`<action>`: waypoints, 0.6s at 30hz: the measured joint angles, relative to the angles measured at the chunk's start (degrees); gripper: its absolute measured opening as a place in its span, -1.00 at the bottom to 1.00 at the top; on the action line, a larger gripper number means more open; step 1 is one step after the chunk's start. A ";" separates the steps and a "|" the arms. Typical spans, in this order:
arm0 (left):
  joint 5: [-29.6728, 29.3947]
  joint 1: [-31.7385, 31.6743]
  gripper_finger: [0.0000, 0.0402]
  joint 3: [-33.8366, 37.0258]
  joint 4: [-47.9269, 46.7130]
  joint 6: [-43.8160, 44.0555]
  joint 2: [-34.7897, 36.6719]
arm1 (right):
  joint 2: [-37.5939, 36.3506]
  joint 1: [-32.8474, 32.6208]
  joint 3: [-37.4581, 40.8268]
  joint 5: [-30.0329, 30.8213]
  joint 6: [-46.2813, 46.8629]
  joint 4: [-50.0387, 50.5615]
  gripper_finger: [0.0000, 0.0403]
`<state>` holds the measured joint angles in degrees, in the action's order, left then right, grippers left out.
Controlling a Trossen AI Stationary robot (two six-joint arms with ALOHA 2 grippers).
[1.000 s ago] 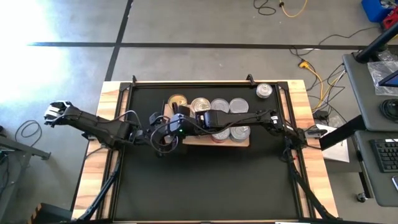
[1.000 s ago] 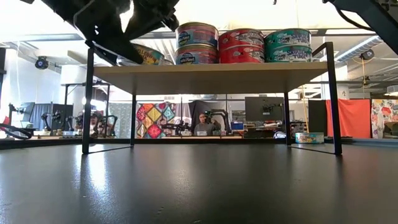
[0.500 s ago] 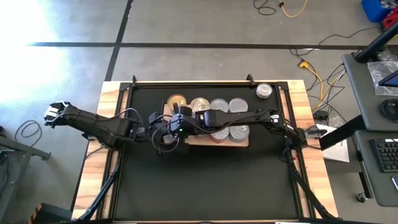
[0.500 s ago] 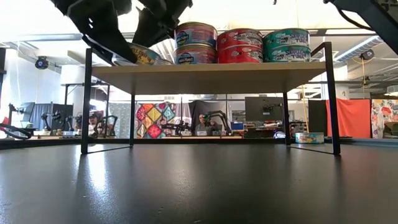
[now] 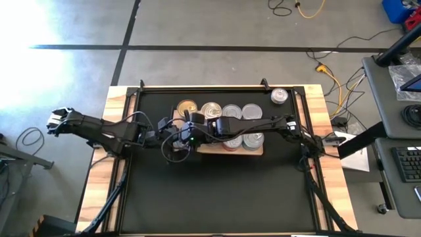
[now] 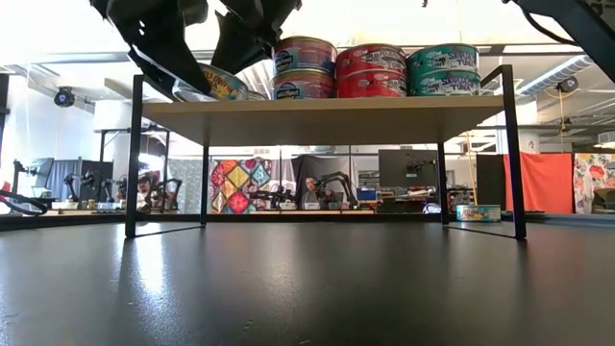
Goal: Stack canned seafood by type on shelf
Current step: Put the yellow blue tuna can on the shelf
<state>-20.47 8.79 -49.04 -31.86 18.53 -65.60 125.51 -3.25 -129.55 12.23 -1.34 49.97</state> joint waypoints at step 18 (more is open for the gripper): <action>-6.06 2.01 0.99 0.00 -0.02 2.12 -0.10 | -4.91 -8.68 -4.84 17.52 11.42 1.91 -0.94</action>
<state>-26.53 10.80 -49.04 -31.87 20.66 -65.70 120.60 -11.92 -134.39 29.76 10.08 51.89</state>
